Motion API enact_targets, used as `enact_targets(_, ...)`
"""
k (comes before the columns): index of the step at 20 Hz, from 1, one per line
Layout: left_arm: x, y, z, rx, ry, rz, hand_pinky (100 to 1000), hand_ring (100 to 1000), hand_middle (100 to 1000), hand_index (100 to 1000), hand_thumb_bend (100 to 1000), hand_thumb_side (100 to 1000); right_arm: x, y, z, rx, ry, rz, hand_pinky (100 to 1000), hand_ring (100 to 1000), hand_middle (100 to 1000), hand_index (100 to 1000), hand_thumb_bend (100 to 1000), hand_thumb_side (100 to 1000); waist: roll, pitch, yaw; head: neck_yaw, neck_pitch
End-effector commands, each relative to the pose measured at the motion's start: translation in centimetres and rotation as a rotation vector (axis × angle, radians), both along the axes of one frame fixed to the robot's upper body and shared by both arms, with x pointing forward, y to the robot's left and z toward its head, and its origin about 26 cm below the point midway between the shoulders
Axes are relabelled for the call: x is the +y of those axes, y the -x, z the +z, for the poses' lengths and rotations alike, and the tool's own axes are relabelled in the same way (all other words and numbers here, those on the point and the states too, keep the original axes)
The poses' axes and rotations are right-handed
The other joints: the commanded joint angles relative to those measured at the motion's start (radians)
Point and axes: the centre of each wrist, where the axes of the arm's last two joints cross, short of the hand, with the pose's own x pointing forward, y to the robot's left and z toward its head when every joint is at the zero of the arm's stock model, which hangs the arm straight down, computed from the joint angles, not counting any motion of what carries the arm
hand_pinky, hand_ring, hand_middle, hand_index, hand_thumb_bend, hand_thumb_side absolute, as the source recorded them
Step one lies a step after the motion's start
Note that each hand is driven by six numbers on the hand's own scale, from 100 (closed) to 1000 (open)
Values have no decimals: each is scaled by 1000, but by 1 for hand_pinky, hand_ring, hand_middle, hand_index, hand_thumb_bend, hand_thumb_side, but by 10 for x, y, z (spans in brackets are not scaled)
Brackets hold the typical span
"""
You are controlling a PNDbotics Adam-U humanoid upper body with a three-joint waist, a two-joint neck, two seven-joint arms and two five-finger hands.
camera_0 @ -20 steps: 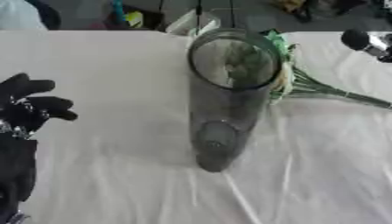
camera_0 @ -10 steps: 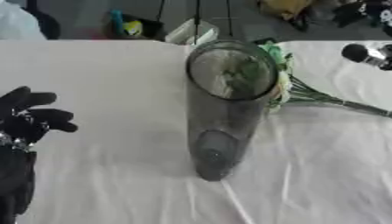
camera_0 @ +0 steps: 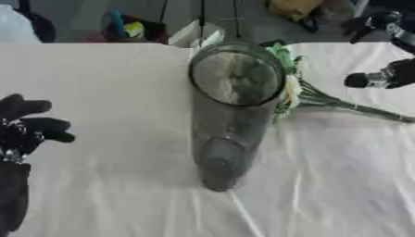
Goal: Arrange flowers into the vase.
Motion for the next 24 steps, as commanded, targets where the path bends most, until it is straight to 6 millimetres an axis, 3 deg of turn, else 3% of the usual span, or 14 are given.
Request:
enact_targets(1, -3, 3, 5, -21, -8, -17, 590, 656, 734, 885, 131, 1000, -10, 5, 16, -14, 69, -52, 763, 693, 714, 896, 818, 768, -2, -15, 0, -6, -6)
enact_targets(8, -3, 3, 5, -18, -10, -22, 590, 656, 734, 884, 131, 1000, -17, -7, 8, 14, 97, -93, 764, 702, 717, 897, 833, 728, -5, -14, 3, -8, -10)
enact_targets(10, -3, 3, 5, -18, -12, -23, 590, 655, 733, 884, 131, 1000, -17, -10, 4, 19, 100, -94, 751, 684, 710, 893, 820, 661, -7, -12, 5, -9, -12)
enact_targets(24, -6, 3, 7, -20, -19, -27, 590, 653, 733, 884, 130, 1000, -10, -19, -12, -2, 85, -25, 707, 559, 611, 835, 732, 519, -16, 7, 16, -19, -21)
